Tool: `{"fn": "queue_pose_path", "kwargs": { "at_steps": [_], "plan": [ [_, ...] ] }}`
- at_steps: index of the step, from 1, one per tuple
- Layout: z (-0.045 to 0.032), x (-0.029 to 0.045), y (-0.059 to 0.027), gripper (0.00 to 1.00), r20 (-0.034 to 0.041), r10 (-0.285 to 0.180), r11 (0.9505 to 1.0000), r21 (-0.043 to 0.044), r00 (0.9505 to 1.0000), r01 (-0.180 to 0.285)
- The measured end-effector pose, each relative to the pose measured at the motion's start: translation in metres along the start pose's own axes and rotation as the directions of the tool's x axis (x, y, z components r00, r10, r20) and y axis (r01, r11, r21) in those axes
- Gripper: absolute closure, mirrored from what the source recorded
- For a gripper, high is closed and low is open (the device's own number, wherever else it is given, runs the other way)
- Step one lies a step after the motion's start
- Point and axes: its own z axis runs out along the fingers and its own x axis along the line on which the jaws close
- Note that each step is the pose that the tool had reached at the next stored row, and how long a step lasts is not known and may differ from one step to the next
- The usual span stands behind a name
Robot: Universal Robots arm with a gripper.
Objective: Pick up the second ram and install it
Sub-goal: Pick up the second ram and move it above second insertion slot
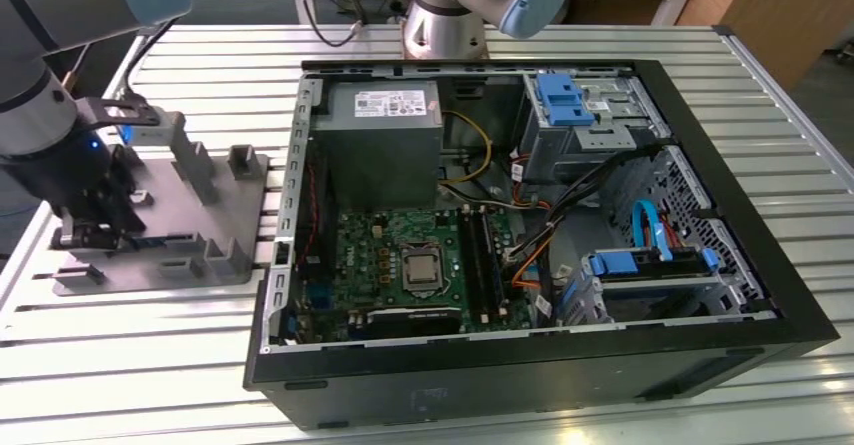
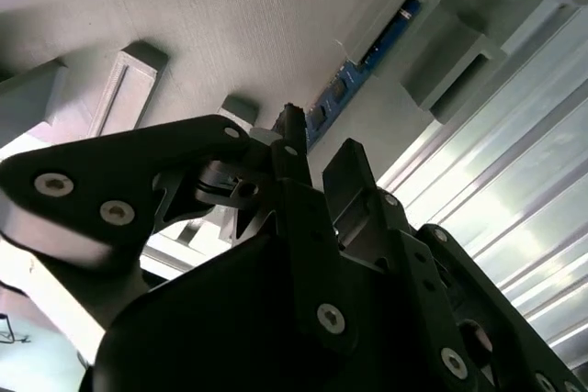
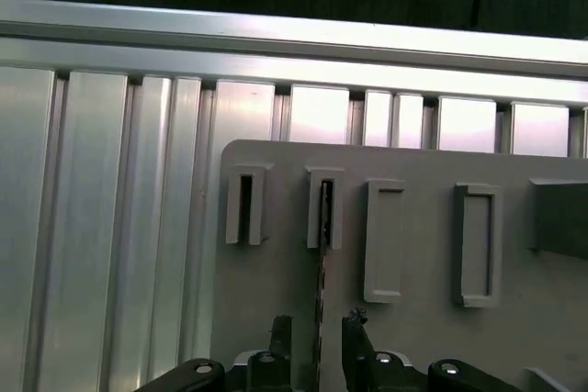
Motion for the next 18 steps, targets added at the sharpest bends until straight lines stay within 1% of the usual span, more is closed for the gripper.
{"fn": "queue_pose_path", "kwargs": {
  "at_steps": [3, 7, 8, 13, 14, 15, 16, 18],
  "plan": [
    [0.0052, -0.0003, -0.0001, 0.65, 0.0062, 0.0, 1.0, 0.0002, 1.0, 0.0],
    [0.0119, -0.0003, -0.0002, 0.65, 0.0076, 0.0, 1.0, 0.0003, 1.0, 0.0],
    [0.012, -0.0002, -0.0002, 0.65, 0.0086, 0.0, 1.0, 0.0001, 1.0, 0.0],
    [0.012, -0.0003, -0.0002, 0.65, 0.0089, 0.0, 1.0, 0.0003, 1.0, 0.0],
    [0.0121, -0.0003, -0.0002, 0.66, 0.0091, 0.0, 1.0, 0.0003, 1.0, 0.0],
    [0.0121, -0.0003, -0.0002, 0.72, 0.0092, 0.0, 1.0, 0.0004, 1.0, 0.0],
    [0.0121, -0.0003, -0.0002, 0.72, 0.0092, 0.0, 1.0, 0.0004, 1.0, 0.0],
    [0.012, -0.0003, -0.0002, 0.84, 0.0093, 0.0, 1.0, 0.0003, 1.0, 0.0]
  ]
}}
